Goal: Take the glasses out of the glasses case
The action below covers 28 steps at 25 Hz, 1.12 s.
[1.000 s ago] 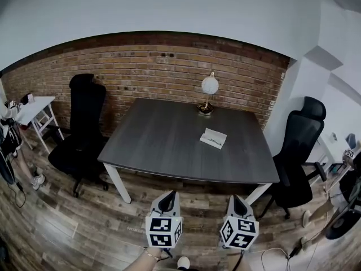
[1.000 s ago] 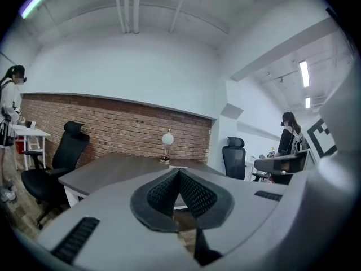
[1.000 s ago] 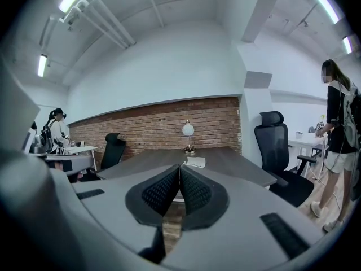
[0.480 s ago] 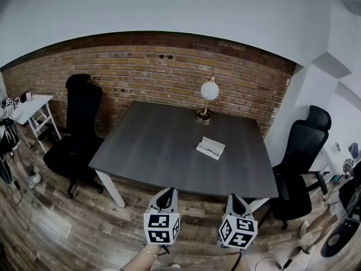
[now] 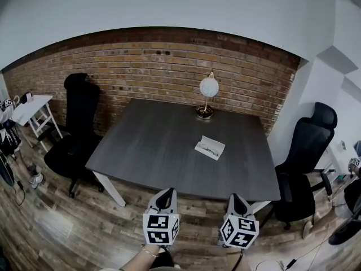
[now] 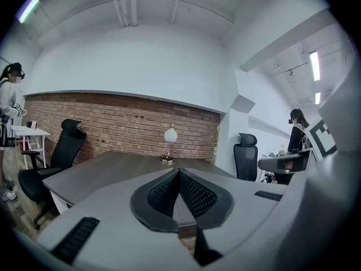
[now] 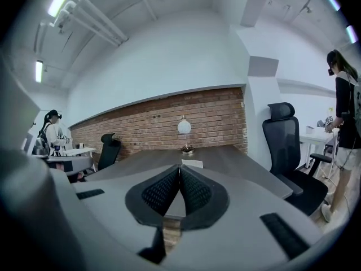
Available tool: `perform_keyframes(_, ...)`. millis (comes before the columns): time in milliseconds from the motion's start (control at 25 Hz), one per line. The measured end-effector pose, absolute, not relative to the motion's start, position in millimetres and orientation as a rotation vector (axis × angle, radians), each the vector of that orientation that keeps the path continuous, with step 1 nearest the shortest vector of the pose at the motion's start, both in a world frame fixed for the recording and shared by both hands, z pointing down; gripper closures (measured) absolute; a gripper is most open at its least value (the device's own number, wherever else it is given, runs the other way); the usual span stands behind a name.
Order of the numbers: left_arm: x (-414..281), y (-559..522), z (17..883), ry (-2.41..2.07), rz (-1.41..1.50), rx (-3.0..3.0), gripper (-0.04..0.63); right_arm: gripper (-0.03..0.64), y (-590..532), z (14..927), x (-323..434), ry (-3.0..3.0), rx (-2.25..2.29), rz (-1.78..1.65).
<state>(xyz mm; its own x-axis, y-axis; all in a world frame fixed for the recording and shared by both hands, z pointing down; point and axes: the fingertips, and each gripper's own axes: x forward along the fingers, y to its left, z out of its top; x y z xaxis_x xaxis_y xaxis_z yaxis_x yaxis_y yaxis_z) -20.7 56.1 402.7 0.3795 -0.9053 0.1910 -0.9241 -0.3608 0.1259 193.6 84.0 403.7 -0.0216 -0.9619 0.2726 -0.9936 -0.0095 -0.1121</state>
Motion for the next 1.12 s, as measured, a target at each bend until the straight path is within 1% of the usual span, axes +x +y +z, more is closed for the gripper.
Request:
perform_keyframes(240, -5.9, 31.0, 410.1, -1.610, 0.138, 2.459, 0.581, 0.584, 67.1, 421.1, 207.2, -2.103, 2.135, 0.464)
perform_keyframes(480, 3.9, -8.9, 409.6, -1.577, 0.108, 2.486, 0.581, 0.584, 32.5, 412.9, 216.2, -2.089, 2.161, 0.428)
perform_keyframes(1120, 13.0, -143.5, 402.8, -1.519, 0.054, 2.491, 0.581, 0.584, -96.7, 398.0, 215.5, -2.083, 2.142, 0.391)
